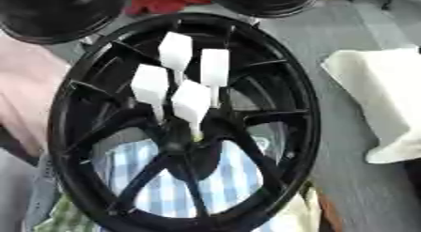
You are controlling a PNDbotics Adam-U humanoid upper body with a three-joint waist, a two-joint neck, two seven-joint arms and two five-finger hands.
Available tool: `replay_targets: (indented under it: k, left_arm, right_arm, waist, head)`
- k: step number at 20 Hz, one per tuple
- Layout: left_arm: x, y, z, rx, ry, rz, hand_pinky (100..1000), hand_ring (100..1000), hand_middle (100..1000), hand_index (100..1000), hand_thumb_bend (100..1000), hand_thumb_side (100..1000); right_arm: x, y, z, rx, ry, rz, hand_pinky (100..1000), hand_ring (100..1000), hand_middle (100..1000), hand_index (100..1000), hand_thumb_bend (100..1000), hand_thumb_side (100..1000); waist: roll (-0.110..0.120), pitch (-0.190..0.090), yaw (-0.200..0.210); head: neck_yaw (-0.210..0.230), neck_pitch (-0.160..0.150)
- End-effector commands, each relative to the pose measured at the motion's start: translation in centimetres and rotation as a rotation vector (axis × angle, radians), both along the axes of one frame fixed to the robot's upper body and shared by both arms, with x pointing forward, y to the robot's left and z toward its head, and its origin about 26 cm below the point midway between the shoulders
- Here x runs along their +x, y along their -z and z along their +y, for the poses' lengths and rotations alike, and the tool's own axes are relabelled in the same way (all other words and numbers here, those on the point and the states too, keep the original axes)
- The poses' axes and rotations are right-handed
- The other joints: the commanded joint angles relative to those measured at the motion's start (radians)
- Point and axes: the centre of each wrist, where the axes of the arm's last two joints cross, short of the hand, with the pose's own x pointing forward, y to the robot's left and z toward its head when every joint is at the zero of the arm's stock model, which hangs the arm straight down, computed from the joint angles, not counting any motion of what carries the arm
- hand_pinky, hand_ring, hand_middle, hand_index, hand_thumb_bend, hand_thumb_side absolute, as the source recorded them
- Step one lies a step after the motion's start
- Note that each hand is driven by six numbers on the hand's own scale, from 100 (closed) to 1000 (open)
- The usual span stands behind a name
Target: Pull the pin out of the wheel hub.
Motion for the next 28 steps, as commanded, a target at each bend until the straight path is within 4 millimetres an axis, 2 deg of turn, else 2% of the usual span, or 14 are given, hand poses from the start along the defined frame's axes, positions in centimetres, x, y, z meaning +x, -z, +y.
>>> replay_targets:
  k: [1,5,11,14,17,23,28]
  left_arm:
    - [-0.2,-0.8,-0.1,0.020,0.013,-0.026,747,767,682,747,210,786]
    - [-0.2,-0.9,0.0,0.024,0.014,-0.026,747,767,682,747,209,785]
    - [-0.2,-1.0,0.1,0.040,0.013,-0.024,747,768,683,747,208,787]
    - [-0.2,-1.1,0.2,0.047,0.009,-0.023,747,768,683,747,207,787]
    - [-0.3,-1.1,0.3,0.053,0.007,-0.023,747,769,683,747,204,788]
    - [-0.3,-1.2,0.3,0.065,0.008,-0.022,747,769,684,748,202,790]
    - [-0.2,-1.4,0.3,0.075,0.014,-0.025,746,770,685,748,199,791]
  right_arm:
    - [-0.2,-1.0,-0.2,-0.034,0.003,-0.030,847,737,592,764,100,629]
    - [-0.2,-1.5,-0.5,-0.059,0.009,-0.048,846,742,597,767,100,610]
    - [-0.7,-5.2,-2.7,-0.313,0.049,-0.134,839,760,614,779,100,551]
    - [-1.1,-7.9,-3.6,-0.530,0.056,-0.165,835,775,632,788,100,409]
    - [-1.4,-10.3,-4.0,-0.696,0.050,-0.186,833,787,652,795,100,320]
    - [-1.7,-14.9,-3.3,-1.103,-0.039,-0.191,838,822,710,810,100,235]
    - [-2.0,-18.2,-1.8,-1.333,-0.083,-0.191,835,833,733,812,100,206]
  waist:
    - [-0.001,-0.020,-0.001]
    - [-0.001,-0.021,-0.001]
    - [-0.011,-0.022,-0.005]
    - [-0.015,-0.020,-0.007]
    - [-0.016,-0.017,-0.010]
    - [-0.014,-0.010,-0.012]
    - [-0.017,-0.004,-0.009]
  head:
    - [-0.007,0.000]
    - [-0.004,0.004]
    - [0.001,0.007]
    - [0.004,0.006]
    - [0.008,0.006]
    - [0.016,0.001]
    - [0.006,-0.005]
